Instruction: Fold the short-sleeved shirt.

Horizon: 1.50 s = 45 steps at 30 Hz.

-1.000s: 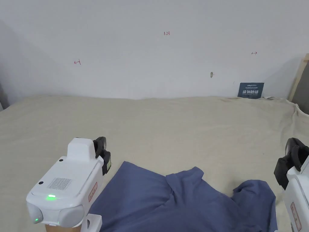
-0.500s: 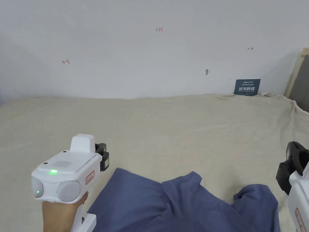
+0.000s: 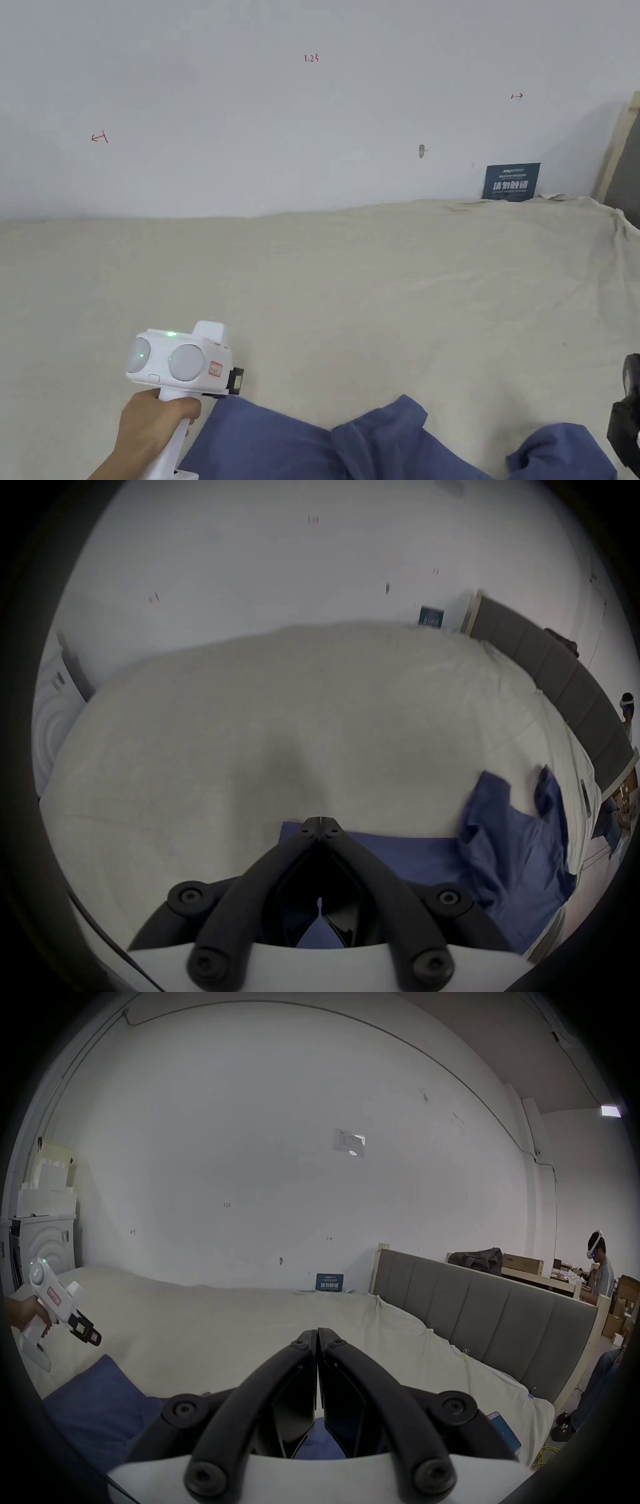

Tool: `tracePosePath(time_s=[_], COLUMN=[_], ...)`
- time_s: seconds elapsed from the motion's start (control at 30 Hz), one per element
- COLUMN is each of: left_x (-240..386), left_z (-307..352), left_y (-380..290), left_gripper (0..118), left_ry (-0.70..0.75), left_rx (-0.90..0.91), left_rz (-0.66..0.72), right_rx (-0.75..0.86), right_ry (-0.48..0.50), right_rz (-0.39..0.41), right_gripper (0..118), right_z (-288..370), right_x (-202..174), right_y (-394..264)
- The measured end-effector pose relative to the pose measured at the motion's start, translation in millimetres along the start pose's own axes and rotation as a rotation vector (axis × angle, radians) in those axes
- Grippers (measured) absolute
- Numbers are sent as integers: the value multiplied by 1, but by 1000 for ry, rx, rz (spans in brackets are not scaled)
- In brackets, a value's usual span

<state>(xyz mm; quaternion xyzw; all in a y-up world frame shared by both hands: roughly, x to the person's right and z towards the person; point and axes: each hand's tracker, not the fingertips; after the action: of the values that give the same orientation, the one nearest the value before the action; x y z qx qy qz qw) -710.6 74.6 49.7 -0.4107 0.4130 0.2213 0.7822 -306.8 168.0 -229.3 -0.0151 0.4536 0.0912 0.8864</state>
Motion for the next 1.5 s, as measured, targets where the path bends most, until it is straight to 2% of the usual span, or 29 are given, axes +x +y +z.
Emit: tracePosePath(time_s=[0.1, 0.13, 0.2, 0.23, 0.27, 0.3, 0.33, 0.43, 0.53, 0.6, 0.67, 0.73, 0.77, 0.83, 1.13, 1.33, 1.43, 1.5], left_x=[-14, -16, -18, -20, -20, -23, -24, -25, -26, -23, -19, -11, -8, -6, -8, -5, 2, 0], left_z=[-43, -50, -63, -68, -74, -79, -85, -91, -91, -85, -79, -68, -67, -68, -35, -5, 8, 6], left_y=[10, 12, 14, 15, 16, 15, 15, 10, 11, 8, 9, 6, 6, 2, 0, -6, -6, -5], left_gripper=[0, 5, 24, 39, 63, 78, 85, 86, 81, 66, 63, 41, 24, 3, 0, 0, 0, 0], left_ry=[6, 6, 23, 27, 36, 46, 53, 61, 56, 51, 28, 17, 16, -1, -11, -29, -32, -35], left_rx=[-76, -72, -102, -119, -138, -153, -171, -185, -179, -178, -163, -153, -152, -149, -54, -6, 3, 8], left_rz=[14, 21, 26, 28, 29, 35, 39, 28, 54, 60, 46, 11, 8, -1, -6, -20, -30, -34], right_rx=[-25, -35, -52, -62, -70, -77, -83, -98, -111, -118, -125, -128, -131, -132, -160, -377, -487, -528], right_ry=[-7, -9, -9, -9, -9, -8, -7, -7, -8, -9, -10, -10, -9, -6, 22, 66, 50, 33], right_rz=[7, 10, 15, 18, 21, 21, 21, 24, 22, 21, 19, 15, 13, 8, -19, -95, -127, -155], right_gripper=[0, 0, 0, 0, 0, 0, 0, 0, 0, 0, 0, 0, 0, 0, 0, 1, 17, 51], right_z=[-10, -13, -18, -20, -21, -23, -24, -24, -24, -24, -23, -22, -21, -20, -23, -90, -131, -154], right_x=[0, 0, 1, 1, 1, 1, 1, 4, 7, 8, 9, 9, 10, 10, 18, 41, 49, 55], right_y=[-11, -14, -20, -23, -26, -28, -31, -36, -40, -42, -43, -43, -43, -41, -32, -41, -53, -65])
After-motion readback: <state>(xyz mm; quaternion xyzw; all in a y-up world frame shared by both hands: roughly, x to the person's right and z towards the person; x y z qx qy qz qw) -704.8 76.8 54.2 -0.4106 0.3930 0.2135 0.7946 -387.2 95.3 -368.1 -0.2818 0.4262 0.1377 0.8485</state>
